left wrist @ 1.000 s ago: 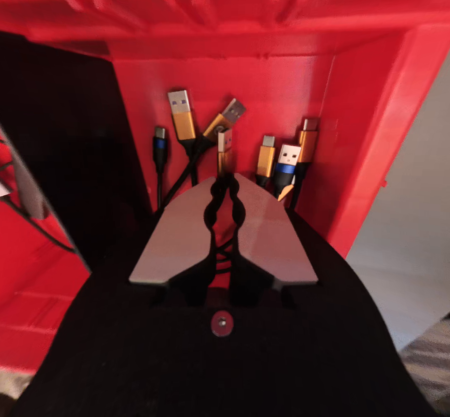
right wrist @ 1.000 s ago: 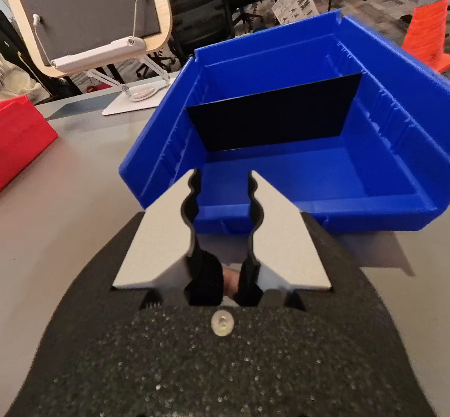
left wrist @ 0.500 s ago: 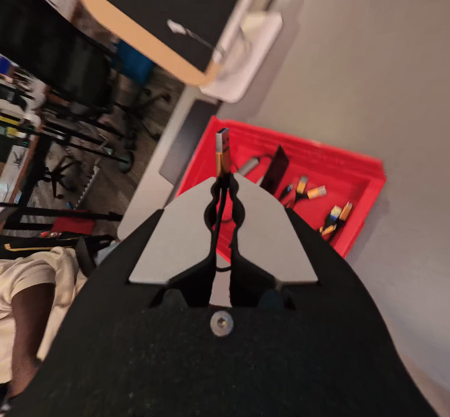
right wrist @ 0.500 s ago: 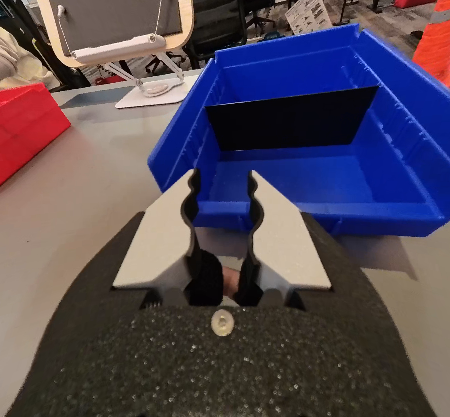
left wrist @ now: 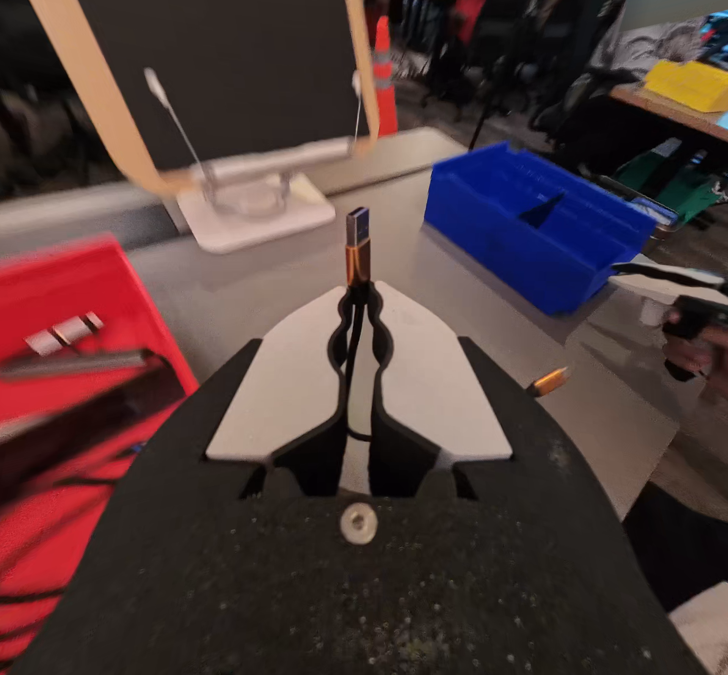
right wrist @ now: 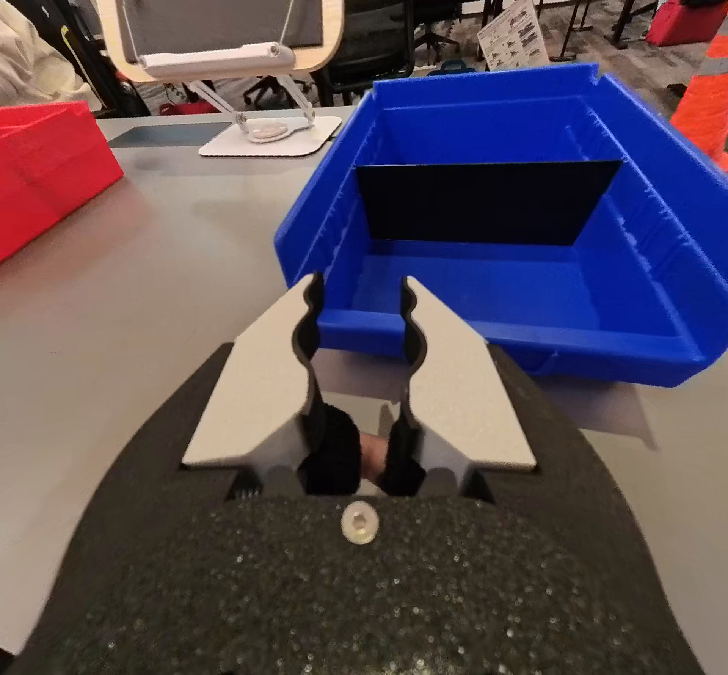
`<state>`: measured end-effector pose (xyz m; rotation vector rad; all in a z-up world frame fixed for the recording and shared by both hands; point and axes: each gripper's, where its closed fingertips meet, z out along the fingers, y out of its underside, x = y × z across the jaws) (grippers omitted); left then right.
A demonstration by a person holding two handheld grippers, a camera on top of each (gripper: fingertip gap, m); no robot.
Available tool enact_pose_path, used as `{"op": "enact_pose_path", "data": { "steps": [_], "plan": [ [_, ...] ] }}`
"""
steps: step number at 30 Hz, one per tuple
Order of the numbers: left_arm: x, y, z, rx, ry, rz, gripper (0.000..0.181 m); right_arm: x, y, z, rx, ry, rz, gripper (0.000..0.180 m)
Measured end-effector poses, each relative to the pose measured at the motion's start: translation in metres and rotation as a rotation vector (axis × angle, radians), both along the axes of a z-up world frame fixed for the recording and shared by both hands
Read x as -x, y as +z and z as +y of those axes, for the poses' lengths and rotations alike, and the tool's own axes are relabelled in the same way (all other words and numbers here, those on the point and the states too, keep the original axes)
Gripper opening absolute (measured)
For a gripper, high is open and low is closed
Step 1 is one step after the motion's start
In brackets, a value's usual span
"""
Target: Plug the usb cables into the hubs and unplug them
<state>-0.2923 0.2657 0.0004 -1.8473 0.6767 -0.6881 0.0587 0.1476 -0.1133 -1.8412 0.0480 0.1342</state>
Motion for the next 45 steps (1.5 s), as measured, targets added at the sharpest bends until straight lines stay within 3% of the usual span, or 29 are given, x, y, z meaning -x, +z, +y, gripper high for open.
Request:
{"op": "enact_pose_path", "data": {
  "steps": [4,9,13,16,20,22,25,27,30,33,39,43,45],
  "plan": [
    [-0.021,-0.09,-0.007,0.18,0.096,0.011,0.007,0.002,-0.001,-0.001,0.001,0.011,-0.045,0.038],
    [-0.037,-0.133,-0.031,0.264,0.069,0.103,0.007,0.006,-0.003,0.0,0.01,0.03,-0.028,0.038],
    [-0.047,-0.142,-0.046,0.329,0.009,0.087,0.009,0.009,-0.005,0.001,0.017,0.042,-0.022,0.038],
    [-0.057,-0.137,-0.061,0.368,-0.088,0.021,0.025,0.009,-0.005,0.0,0.017,0.042,-0.041,0.038],
    [-0.033,-0.088,-0.059,0.122,-0.233,0.027,0.024,0.008,-0.005,0.0,0.02,0.038,-0.049,0.039],
    [-0.006,-0.058,-0.058,-0.039,-0.398,0.138,0.024,0.008,-0.006,0.001,0.022,0.041,-0.04,0.039],
    [0.043,-0.04,-0.054,-0.152,-0.651,0.408,0.025,0.01,-0.009,0.002,0.033,0.052,-0.021,0.039],
    [0.072,-0.046,-0.037,-0.125,-0.741,0.529,0.025,0.012,-0.01,0.003,0.039,0.057,-0.019,0.039],
    [0.115,-0.084,0.021,-0.043,-0.684,0.804,0.03,0.013,-0.011,0.004,0.043,0.056,-0.044,0.039],
    [0.142,-0.134,0.046,0.064,-0.726,1.0,0.035,0.014,-0.012,0.004,0.048,0.053,-0.075,0.039],
    [0.154,-0.182,0.078,0.072,-0.722,1.141,0.043,0.017,-0.014,0.007,0.051,0.063,-0.101,0.039],
    [0.161,-0.195,0.083,-0.008,-0.744,1.203,0.011,0.018,-0.016,0.008,0.056,0.07,-0.124,0.04],
    [0.161,-0.193,0.086,-0.063,-0.725,1.208,0.008,0.019,-0.017,0.008,0.06,0.075,-0.126,0.04]
  ]
}}
